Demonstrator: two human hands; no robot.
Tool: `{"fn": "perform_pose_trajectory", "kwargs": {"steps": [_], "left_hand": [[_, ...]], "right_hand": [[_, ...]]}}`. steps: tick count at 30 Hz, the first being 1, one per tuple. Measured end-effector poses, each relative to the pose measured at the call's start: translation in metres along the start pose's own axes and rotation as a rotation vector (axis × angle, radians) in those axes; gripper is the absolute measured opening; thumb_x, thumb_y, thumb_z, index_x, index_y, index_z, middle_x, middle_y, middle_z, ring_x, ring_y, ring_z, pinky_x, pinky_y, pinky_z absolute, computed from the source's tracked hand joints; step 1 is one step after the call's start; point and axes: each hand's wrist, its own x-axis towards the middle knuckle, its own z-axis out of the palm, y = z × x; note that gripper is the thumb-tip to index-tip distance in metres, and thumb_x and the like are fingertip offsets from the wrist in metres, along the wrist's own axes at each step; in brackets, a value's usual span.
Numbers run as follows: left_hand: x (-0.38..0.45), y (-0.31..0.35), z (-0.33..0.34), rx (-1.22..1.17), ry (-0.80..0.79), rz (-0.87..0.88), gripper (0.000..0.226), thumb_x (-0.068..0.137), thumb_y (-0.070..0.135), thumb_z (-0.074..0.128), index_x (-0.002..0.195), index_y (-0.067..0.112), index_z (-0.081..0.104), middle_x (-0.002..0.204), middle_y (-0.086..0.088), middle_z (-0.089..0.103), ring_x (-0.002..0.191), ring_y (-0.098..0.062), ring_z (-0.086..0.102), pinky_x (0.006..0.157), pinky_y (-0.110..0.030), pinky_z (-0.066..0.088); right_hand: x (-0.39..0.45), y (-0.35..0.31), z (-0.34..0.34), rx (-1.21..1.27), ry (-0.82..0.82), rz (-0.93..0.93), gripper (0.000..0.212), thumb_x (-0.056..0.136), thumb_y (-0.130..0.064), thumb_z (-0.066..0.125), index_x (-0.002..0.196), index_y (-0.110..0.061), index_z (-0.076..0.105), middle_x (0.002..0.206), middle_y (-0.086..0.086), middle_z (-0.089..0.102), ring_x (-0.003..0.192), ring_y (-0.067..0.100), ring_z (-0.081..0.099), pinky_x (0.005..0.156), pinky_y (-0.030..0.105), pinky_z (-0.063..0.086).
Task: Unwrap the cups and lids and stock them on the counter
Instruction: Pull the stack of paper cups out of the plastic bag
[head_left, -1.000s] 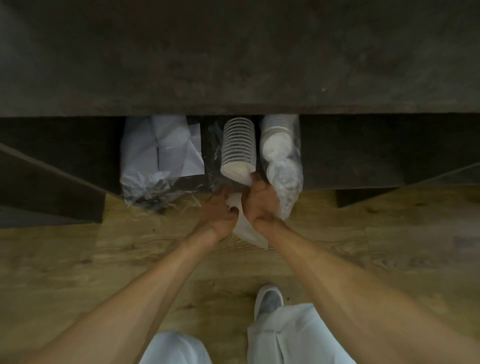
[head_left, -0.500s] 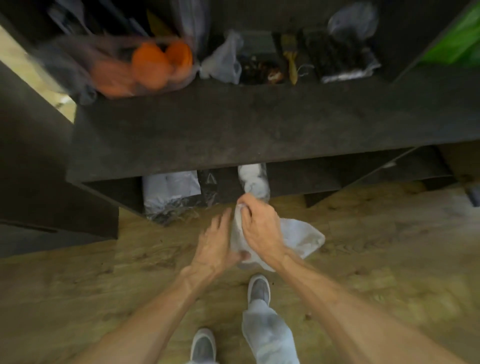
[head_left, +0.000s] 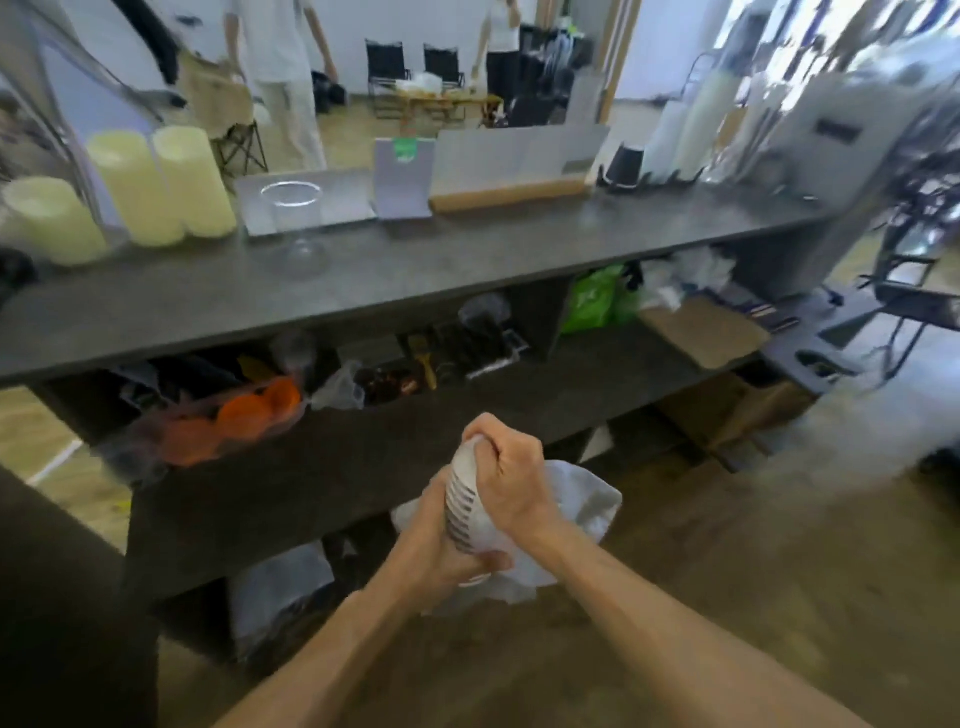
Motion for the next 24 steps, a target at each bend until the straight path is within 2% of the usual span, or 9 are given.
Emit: {"fn": "perform_pose_trajectory", "kwargs": {"steps": [3,5,7,10,13,15,17,21,24], "left_hand": [[0.016,0.054,0.016,0.174,0.0,0.073,0.09,0.062,0.037,0.094,0.13,0.047,0.036,0.134,0.015,0.05,0.122,-0.003,0.052,0.102,-0.029,0.048],[0.034,0.088,0.031,0.189,0.009,0.133,0.094,0.061,0.038,0.093,0.132,0.047,0.032,0.132,0.018,0.05,0.12,0.001,0.052,0.104,-0.03,0.048],[0.06,0.107,0.047,0.135,0.016,0.173,0.098,0.06,0.041,0.092,0.133,0.056,0.028,0.131,0.023,0.049,0.12,0.008,0.05,0.103,-0.025,0.047],[0.102,0.141,0.075,0.118,0.001,0.226,0.096,0.065,0.036,0.091,0.118,0.074,0.021,0.129,0.027,0.048,0.117,0.016,0.047,0.093,-0.013,0.045],[0.154,0.175,0.107,0.137,0.033,0.292,0.089,0.068,0.035,0.09,0.116,0.072,0.024,0.128,0.024,0.05,0.117,0.007,0.052,0.098,-0.022,0.049],[0.194,0.189,0.125,0.135,0.073,0.298,0.088,0.067,0.04,0.089,0.126,0.061,0.028,0.132,0.019,0.05,0.118,0.002,0.054,0.102,-0.031,0.051],[0.227,0.205,0.14,0.133,0.129,0.32,0.094,0.066,0.041,0.089,0.135,0.052,0.026,0.132,0.018,0.051,0.116,0.002,0.055,0.099,-0.029,0.053],[0.293,0.24,0.157,0.134,0.216,0.332,0.094,0.066,0.041,0.09,0.135,0.048,0.027,0.126,0.021,0.053,0.11,0.008,0.056,0.082,-0.012,0.05],[0.339,0.262,0.156,0.161,0.248,0.333,0.098,0.064,0.045,0.09,0.14,0.038,0.029,0.125,0.02,0.053,0.109,0.006,0.056,0.082,-0.012,0.048]], "right_hand": [[0.03,-0.011,-0.05,-0.01,0.122,-0.063,0.024,0.094,-0.009,0.041,0.079,-0.012,0.06,0.069,-0.001,0.059,0.064,0.013,0.056,0.062,0.033,0.048],[0.05,-0.013,-0.084,-0.018,0.181,-0.089,0.025,0.093,-0.006,0.042,0.078,-0.01,0.06,0.068,-0.001,0.059,0.063,0.012,0.055,0.061,0.029,0.045],[0.07,-0.009,-0.119,-0.042,0.225,-0.116,0.025,0.092,-0.005,0.042,0.077,-0.009,0.061,0.068,0.0,0.059,0.063,0.012,0.055,0.061,0.029,0.044],[0.101,0.006,-0.17,-0.054,0.283,-0.155,0.024,0.092,-0.004,0.042,0.077,-0.007,0.061,0.069,0.001,0.06,0.066,0.013,0.055,0.063,0.03,0.045],[0.138,0.025,-0.223,-0.066,0.323,-0.182,0.025,0.092,-0.004,0.043,0.079,-0.006,0.064,0.071,0.002,0.062,0.069,0.011,0.056,0.062,0.021,0.042],[0.167,0.038,-0.256,-0.07,0.343,-0.206,0.026,0.093,-0.004,0.043,0.083,-0.007,0.067,0.075,0.0,0.064,0.07,0.003,0.057,0.063,0.012,0.041],[0.192,0.048,-0.283,-0.076,0.366,-0.225,0.026,0.093,-0.008,0.043,0.087,-0.009,0.069,0.081,-0.002,0.067,0.074,-0.001,0.057,0.067,0.008,0.04],[0.249,0.066,-0.337,-0.093,0.357,-0.242,0.027,0.094,-0.013,0.043,0.095,-0.01,0.069,0.088,-0.003,0.068,0.082,0.009,0.059,0.076,0.025,0.05],[0.289,0.084,-0.37,-0.183,0.343,-0.237,0.024,0.099,-0.017,0.045,0.108,-0.012,0.067,0.103,0.0,0.067,0.095,0.014,0.059,0.086,0.038,0.053]]}}
